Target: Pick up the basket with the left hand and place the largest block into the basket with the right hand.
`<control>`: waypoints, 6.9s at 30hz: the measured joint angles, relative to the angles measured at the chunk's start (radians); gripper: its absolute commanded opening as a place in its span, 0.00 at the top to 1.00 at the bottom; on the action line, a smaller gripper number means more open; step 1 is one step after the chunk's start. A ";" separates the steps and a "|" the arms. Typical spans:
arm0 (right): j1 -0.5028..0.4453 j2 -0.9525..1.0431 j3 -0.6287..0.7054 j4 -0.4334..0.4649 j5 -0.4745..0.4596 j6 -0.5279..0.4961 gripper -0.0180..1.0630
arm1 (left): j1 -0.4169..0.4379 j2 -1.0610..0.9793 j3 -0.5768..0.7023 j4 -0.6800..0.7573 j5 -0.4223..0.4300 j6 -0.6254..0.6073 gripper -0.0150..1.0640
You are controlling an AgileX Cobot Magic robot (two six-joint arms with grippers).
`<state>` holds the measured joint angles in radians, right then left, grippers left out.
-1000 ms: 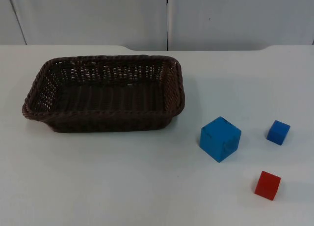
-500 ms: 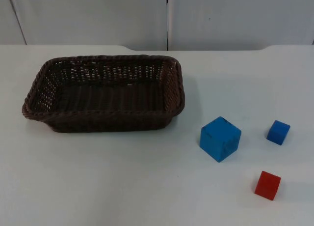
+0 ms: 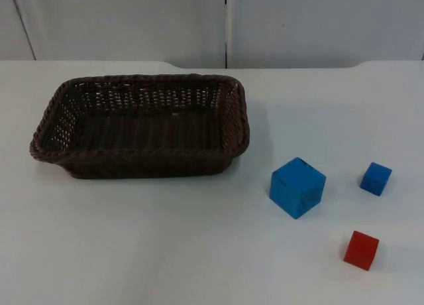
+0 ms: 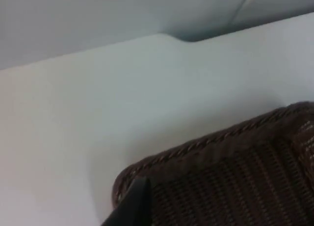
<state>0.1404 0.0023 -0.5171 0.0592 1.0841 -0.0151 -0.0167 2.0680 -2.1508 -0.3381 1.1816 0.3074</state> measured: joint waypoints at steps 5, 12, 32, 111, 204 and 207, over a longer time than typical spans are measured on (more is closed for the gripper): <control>0.000 0.000 0.000 0.000 0.000 0.002 0.01 | -0.018 0.042 -0.004 0.002 -0.024 0.002 0.05; 0.000 0.000 0.000 0.000 0.000 0.002 0.01 | -0.033 0.101 -0.008 0.000 -0.026 0.002 0.05; 0.000 0.000 0.000 -0.002 0.000 0.002 0.01 | -0.078 0.170 -0.014 -0.133 -0.021 0.373 0.05; 0.000 0.000 0.000 0.000 0.000 0.022 0.01 | -0.155 0.496 -0.024 0.153 -0.278 1.056 0.94; 0.000 0.000 0.000 -0.002 0.000 0.022 0.01 | -0.120 -0.118 0.160 -0.067 0.057 -0.020 0.99; 0.000 0.000 0.000 -0.002 0.000 0.022 0.01 | -0.120 -0.136 0.209 -0.074 0.057 -0.022 0.99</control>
<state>0.1404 0.0023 -0.5171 0.0574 1.0841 0.0073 -0.1372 1.9324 -1.9419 -0.4118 1.2384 0.2850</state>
